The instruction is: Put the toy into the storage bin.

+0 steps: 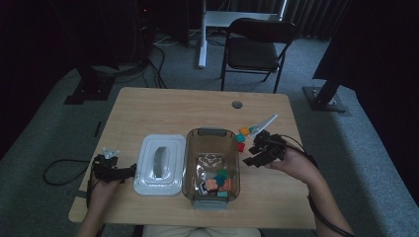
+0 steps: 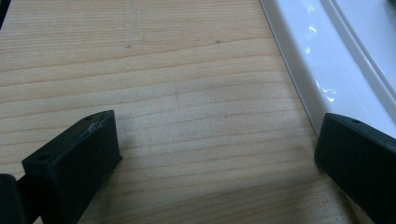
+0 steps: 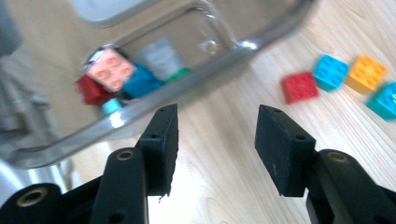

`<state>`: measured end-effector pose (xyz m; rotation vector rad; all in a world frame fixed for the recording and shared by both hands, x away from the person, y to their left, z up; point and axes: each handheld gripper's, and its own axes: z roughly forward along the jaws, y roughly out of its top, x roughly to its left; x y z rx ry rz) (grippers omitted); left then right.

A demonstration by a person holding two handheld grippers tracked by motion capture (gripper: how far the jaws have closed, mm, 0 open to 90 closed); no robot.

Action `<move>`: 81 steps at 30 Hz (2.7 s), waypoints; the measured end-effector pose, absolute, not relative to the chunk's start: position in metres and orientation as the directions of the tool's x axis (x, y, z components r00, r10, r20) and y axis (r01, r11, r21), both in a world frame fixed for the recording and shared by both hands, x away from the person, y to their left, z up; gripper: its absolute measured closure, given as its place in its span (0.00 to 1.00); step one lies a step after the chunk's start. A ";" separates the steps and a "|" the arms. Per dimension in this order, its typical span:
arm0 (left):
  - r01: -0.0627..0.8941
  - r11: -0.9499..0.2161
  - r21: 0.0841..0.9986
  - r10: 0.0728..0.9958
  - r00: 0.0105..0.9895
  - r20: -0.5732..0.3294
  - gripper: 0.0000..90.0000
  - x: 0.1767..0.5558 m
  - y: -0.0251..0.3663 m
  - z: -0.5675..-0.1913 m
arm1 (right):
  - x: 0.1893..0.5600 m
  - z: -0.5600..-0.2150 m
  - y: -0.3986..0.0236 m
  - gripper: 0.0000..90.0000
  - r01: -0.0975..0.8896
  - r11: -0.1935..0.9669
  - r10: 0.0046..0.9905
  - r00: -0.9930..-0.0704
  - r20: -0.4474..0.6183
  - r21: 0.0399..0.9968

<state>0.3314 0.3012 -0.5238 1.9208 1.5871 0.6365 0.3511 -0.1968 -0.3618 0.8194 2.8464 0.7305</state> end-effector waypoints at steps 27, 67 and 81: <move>0.715 -0.142 0.685 0.982 0.187 0.009 0.01 0.331 0.301 -0.524 | 0.463 -0.432 -0.244 0.34 0.787 0.367 0.860 -0.490 0.141 0.496; 0.715 -0.142 0.685 0.982 0.187 0.009 0.01 0.331 0.301 -0.524 | 0.527 -0.488 -0.232 0.65 0.849 0.372 0.916 -0.402 0.001 0.374; 0.715 -0.142 0.685 0.982 0.187 0.009 0.01 0.331 0.301 -0.524 | 0.489 -0.463 -0.230 0.65 0.802 0.477 0.850 -0.525 0.043 0.359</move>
